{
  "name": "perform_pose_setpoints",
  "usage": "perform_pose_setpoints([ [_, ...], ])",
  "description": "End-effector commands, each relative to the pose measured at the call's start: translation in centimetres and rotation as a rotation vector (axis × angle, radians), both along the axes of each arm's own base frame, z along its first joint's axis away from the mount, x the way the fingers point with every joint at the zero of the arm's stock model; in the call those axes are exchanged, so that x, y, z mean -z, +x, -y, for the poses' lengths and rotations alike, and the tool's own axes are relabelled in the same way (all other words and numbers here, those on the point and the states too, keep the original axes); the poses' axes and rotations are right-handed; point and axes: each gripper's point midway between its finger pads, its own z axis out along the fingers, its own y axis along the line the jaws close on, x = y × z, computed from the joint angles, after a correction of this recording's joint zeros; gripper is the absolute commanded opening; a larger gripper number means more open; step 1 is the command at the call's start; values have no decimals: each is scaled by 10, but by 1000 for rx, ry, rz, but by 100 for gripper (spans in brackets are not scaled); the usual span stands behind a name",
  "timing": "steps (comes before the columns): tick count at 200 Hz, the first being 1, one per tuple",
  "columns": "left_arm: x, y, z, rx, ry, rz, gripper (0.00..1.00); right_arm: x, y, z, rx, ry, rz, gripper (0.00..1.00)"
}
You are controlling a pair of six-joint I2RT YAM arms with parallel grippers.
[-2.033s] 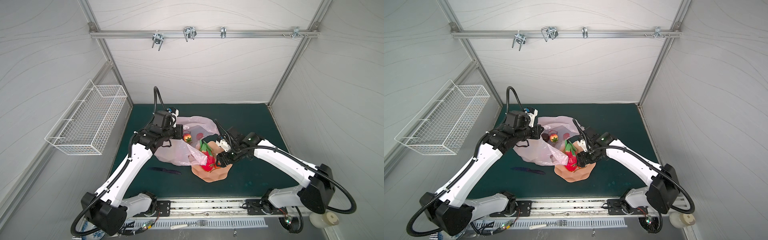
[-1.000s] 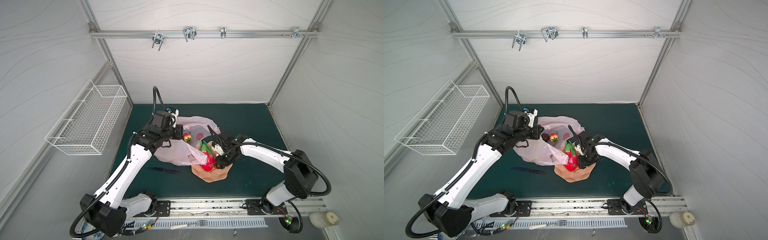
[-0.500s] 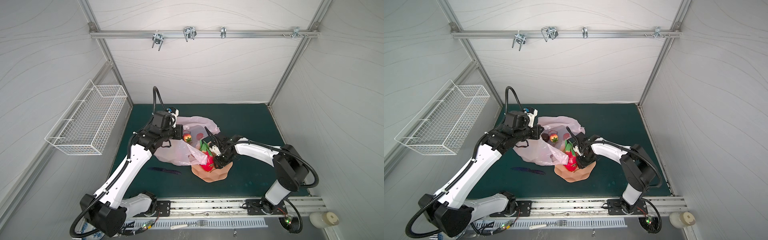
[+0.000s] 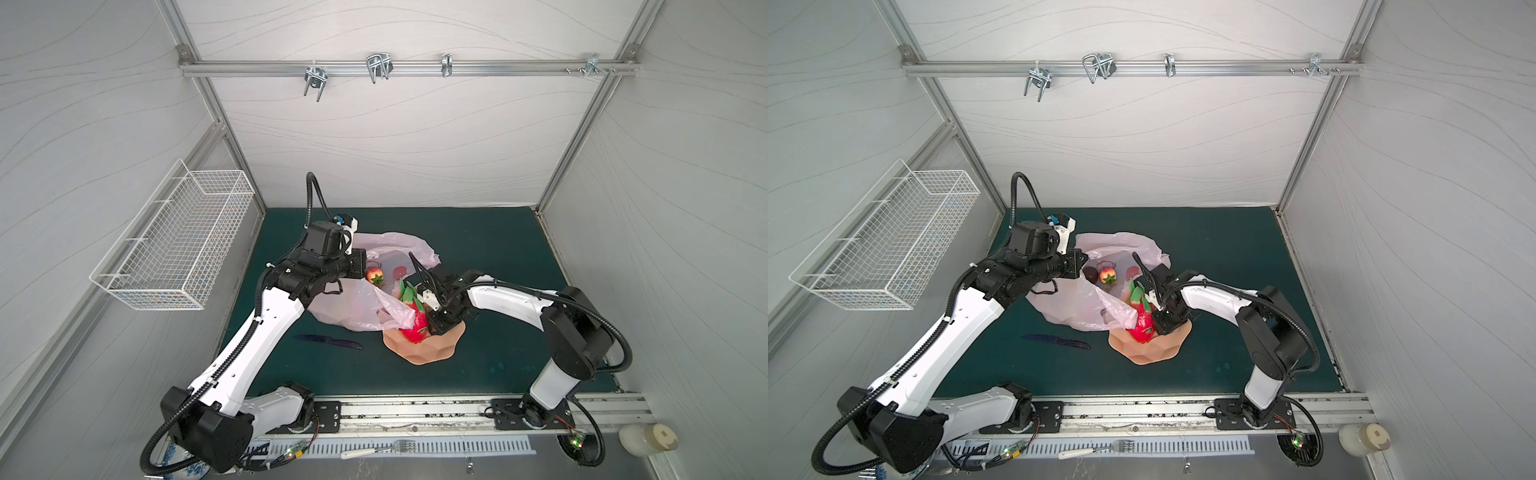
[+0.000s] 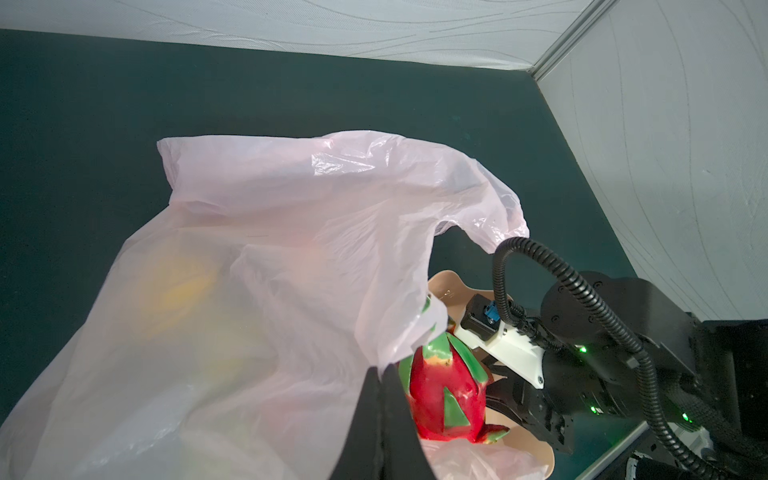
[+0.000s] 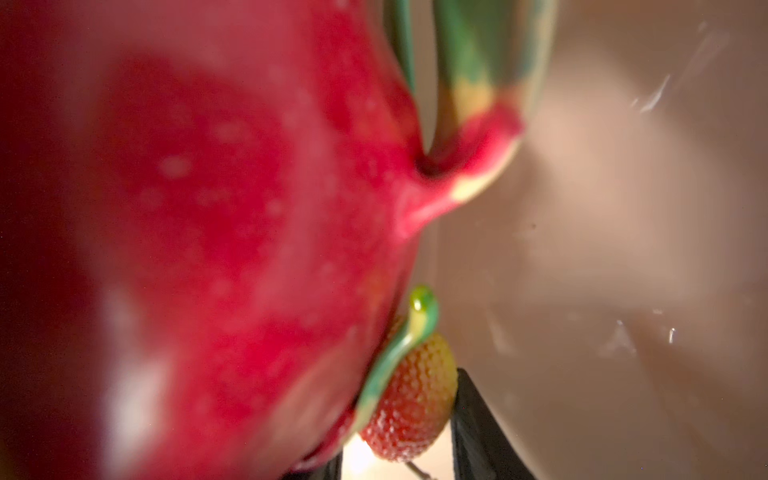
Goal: Place the fruits into the plastic bag
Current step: 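Lower the right gripper onto the small strawberry beside the dragon fruit and close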
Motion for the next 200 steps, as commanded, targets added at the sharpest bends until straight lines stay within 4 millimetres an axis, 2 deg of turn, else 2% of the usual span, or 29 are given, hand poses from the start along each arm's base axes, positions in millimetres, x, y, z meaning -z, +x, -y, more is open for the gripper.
perform_pose_setpoints([
  [1,-25,10,3,4,-23,69,0,-1,-3,3,-17,-1,0,34],
  [41,-24,11,4,9,-21,67,0,-18,-4,9,-3,6,26,31],
  [116,-24,13,9,32,-27,66,0,-67,0,23,7,47,123,30],
  [159,-24,14,11,40,-32,64,0,-76,7,28,-36,19,173,30],
  [200,-26,13,12,42,-41,64,0,-85,20,15,-67,33,194,30],
])
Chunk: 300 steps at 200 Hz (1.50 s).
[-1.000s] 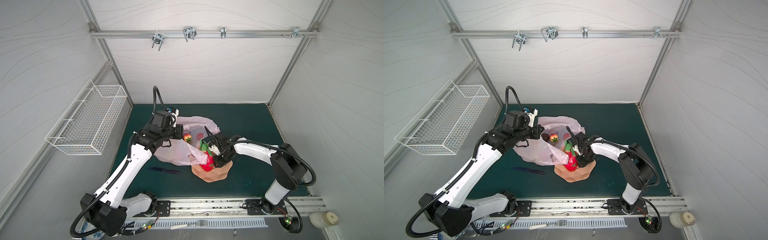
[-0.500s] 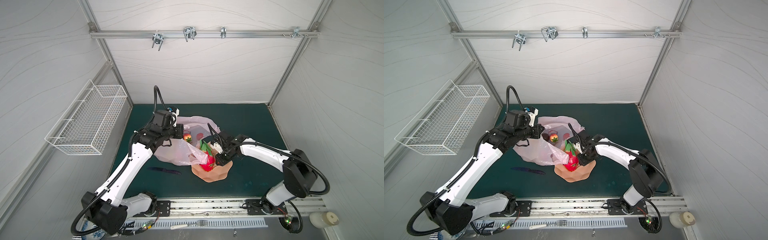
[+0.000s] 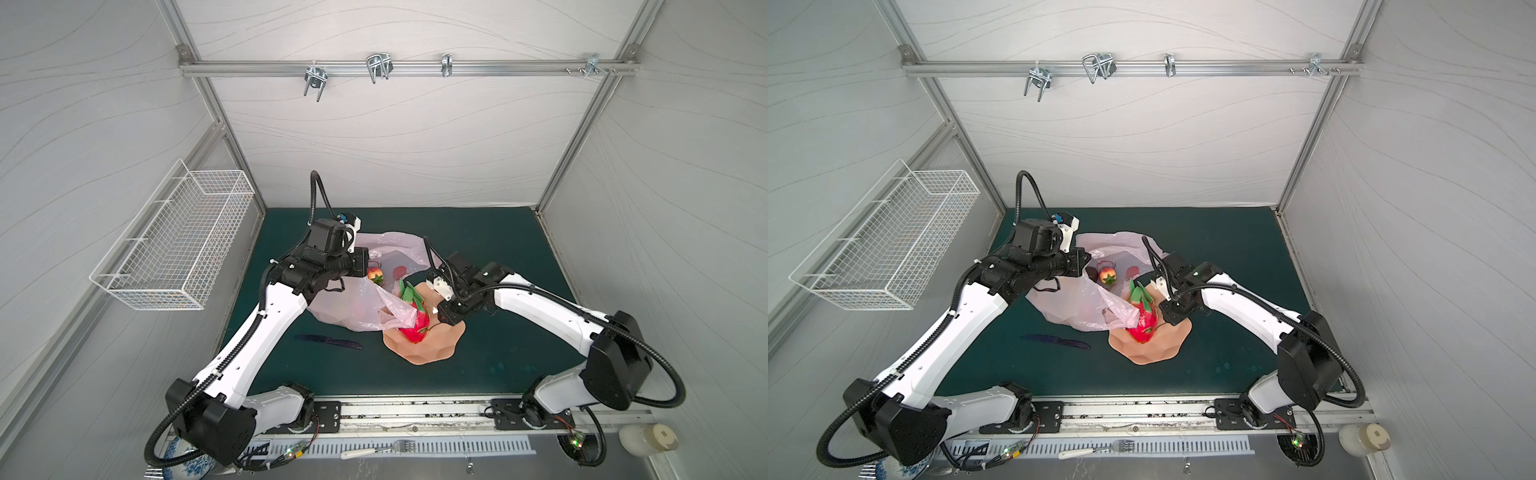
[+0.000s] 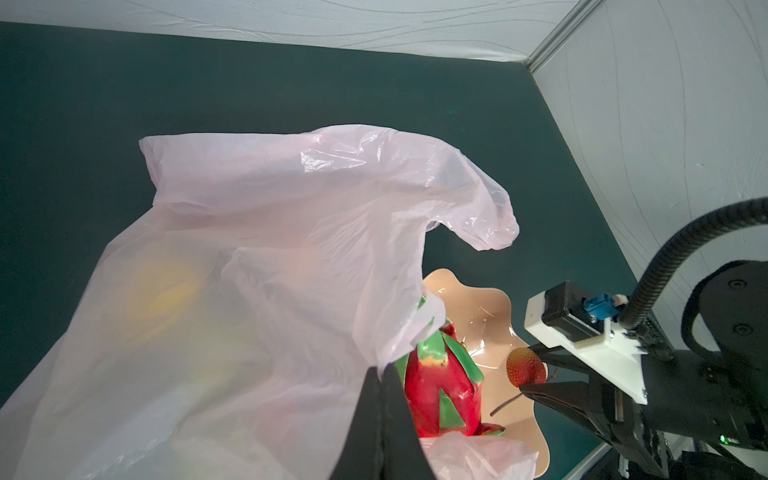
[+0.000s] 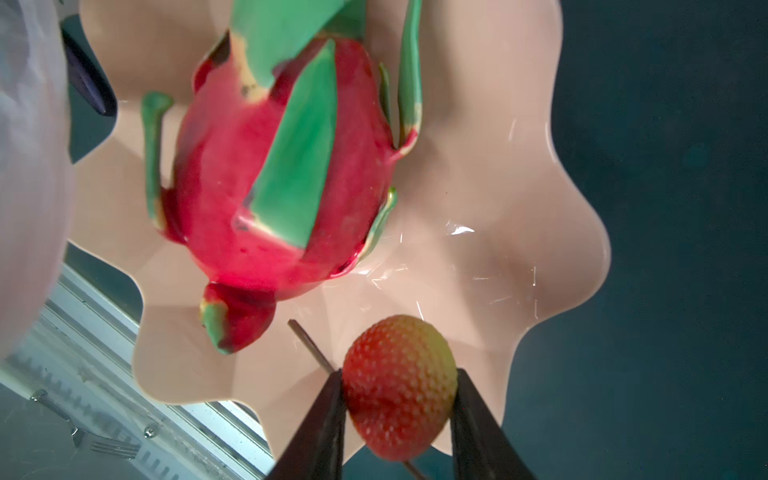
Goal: Place the fruits into the plastic bag
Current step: 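Lower the right gripper onto the small strawberry beside the dragon fruit and close, then lift the strawberry with the right gripper and carry it to the bag mouth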
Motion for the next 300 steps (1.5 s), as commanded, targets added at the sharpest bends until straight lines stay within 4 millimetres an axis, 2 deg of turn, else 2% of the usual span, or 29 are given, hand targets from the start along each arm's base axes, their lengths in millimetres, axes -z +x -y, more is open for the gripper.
perform_pose_setpoints([
  [1,-30,9,5,17,-36,84,0,-8,7,-3,-42,-13,17,30],
  [66,-37,8,4,11,-47,96,0,-22,18,-38,-117,58,-2,28],
  [162,-41,9,5,10,-58,105,0,-22,18,-79,-202,66,-15,27],
  [220,-37,7,8,27,-60,93,0,-25,30,-90,-170,91,-28,26],
  [261,-37,7,8,22,-67,95,0,-35,35,-111,-150,171,-67,24],
  [300,-38,9,9,22,-72,94,0,-41,30,-129,-109,270,-141,23],
])
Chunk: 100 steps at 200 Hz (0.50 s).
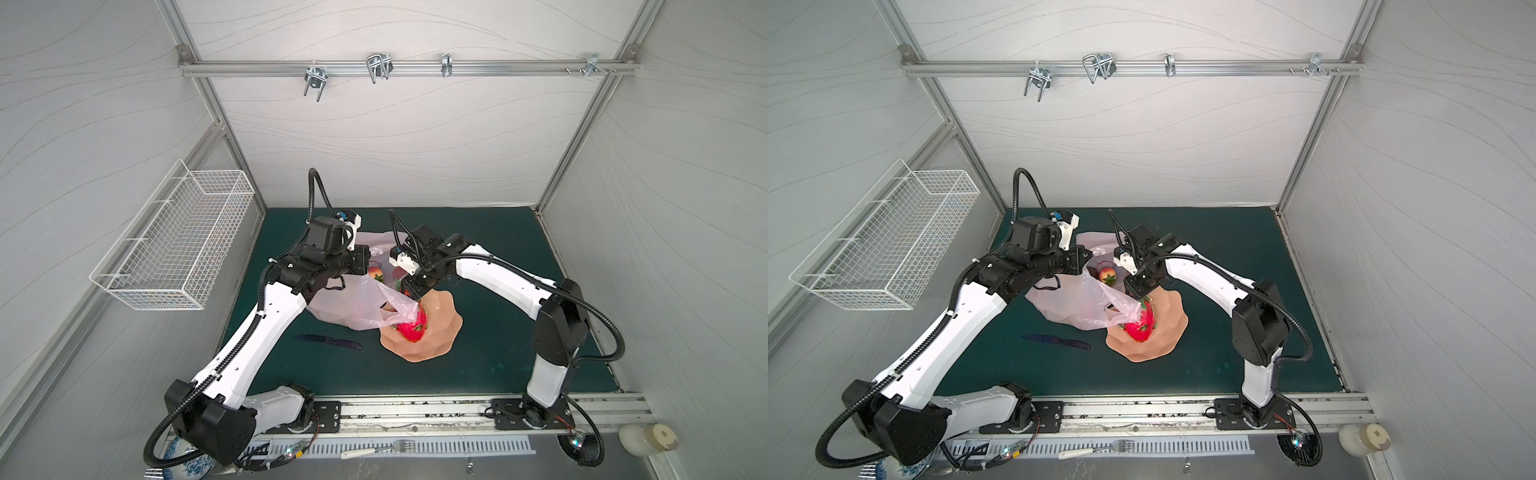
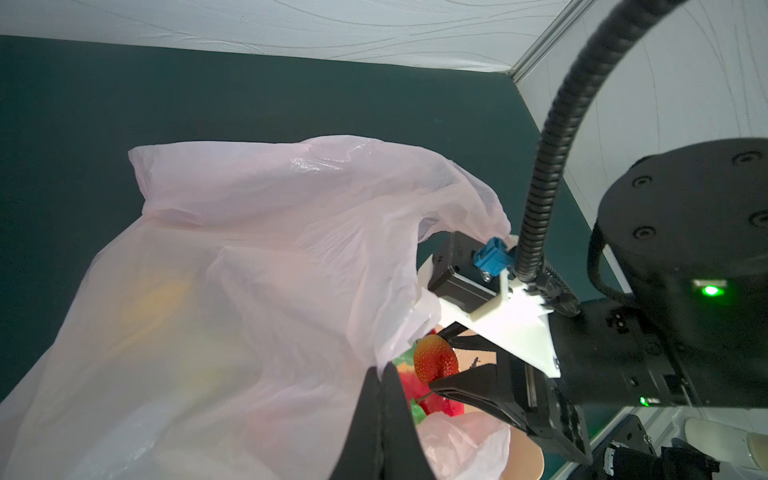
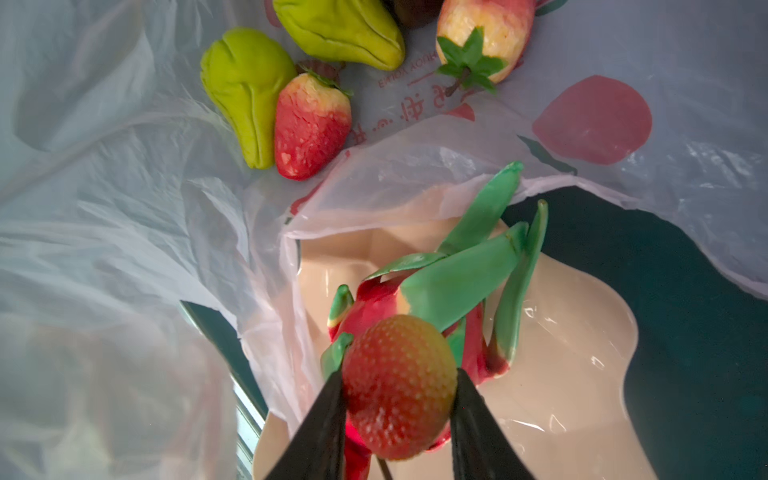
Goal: Place the fruits into the plastic bag
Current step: 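Lift the strawberry with the right gripper and carry it to the bag mouth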
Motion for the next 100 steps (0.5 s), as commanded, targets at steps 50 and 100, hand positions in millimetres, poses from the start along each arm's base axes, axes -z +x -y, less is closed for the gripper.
perform_pose_setpoints([
  [50,-25,10,8,17,-53,69,0,-10,-2,-26,105,157,-161,22],
  [100,-27,11,8,19,-47,75,0,-16,7,-15,153,173,-177,22],
])
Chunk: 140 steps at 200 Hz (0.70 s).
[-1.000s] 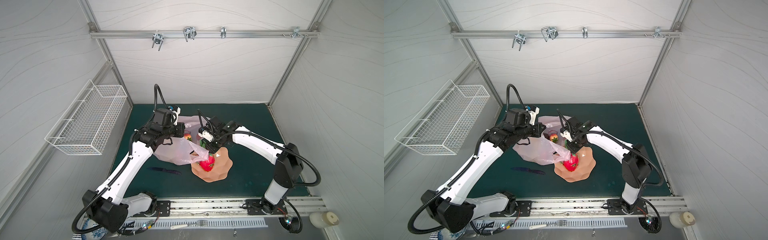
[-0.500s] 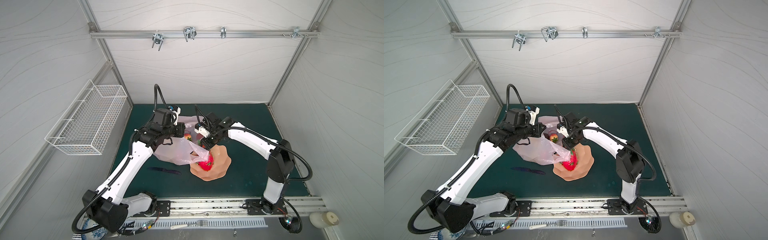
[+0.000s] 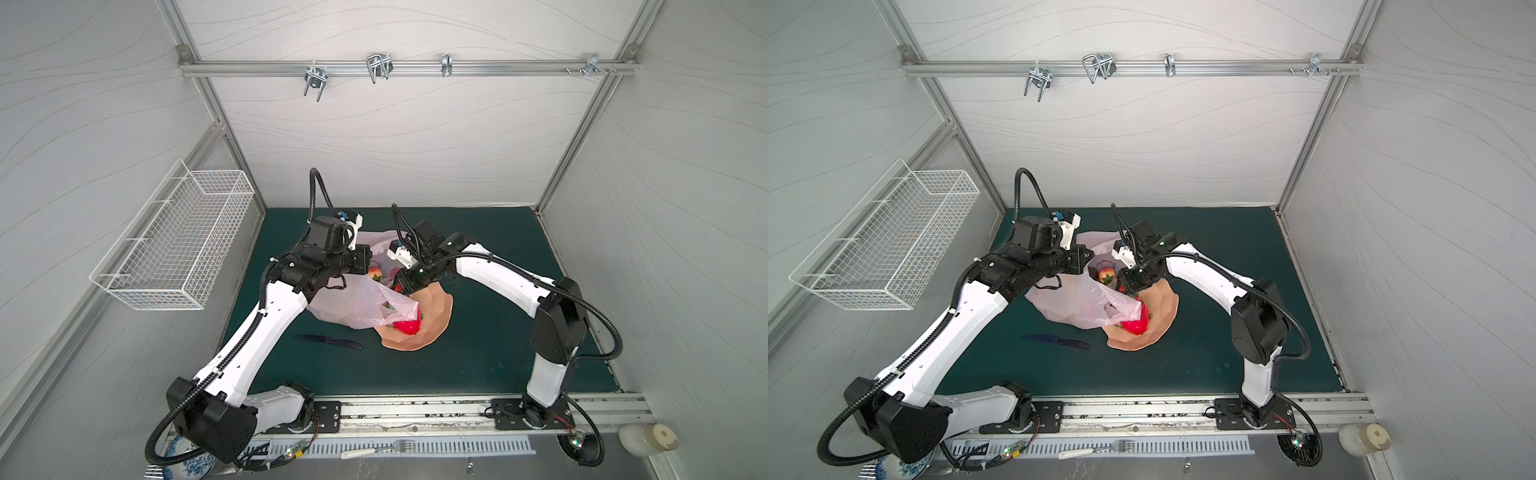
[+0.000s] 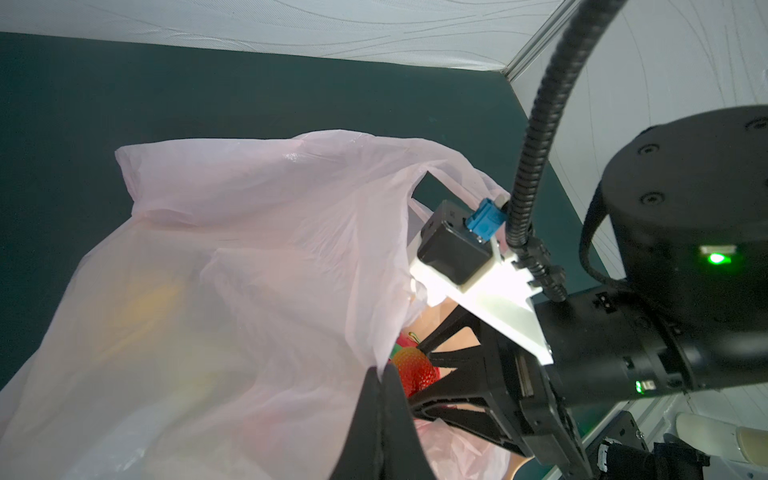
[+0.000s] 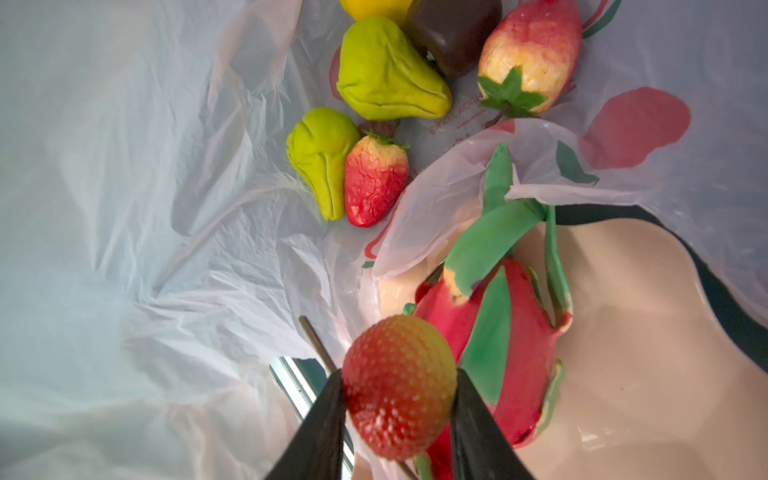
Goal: Place the fruits into the plastic bag
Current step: 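Lift the strawberry with the right gripper and carry it to the bag mouth, then lower the strawberry into the bag and open the right gripper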
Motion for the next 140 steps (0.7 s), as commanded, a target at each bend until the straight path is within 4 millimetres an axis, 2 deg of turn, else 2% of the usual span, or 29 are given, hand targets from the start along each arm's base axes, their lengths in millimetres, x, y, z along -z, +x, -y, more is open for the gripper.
perform_pose_setpoints([
  [1,-28,10,4,5,-36,79,0,-1,2,5,20,16,-33,22],
  [62,-30,8,5,17,-42,81,0,0,5,22,105,8,-84,21],
  [140,-30,5,11,39,-73,69,0,-1,18,-11,258,158,-251,21],
])
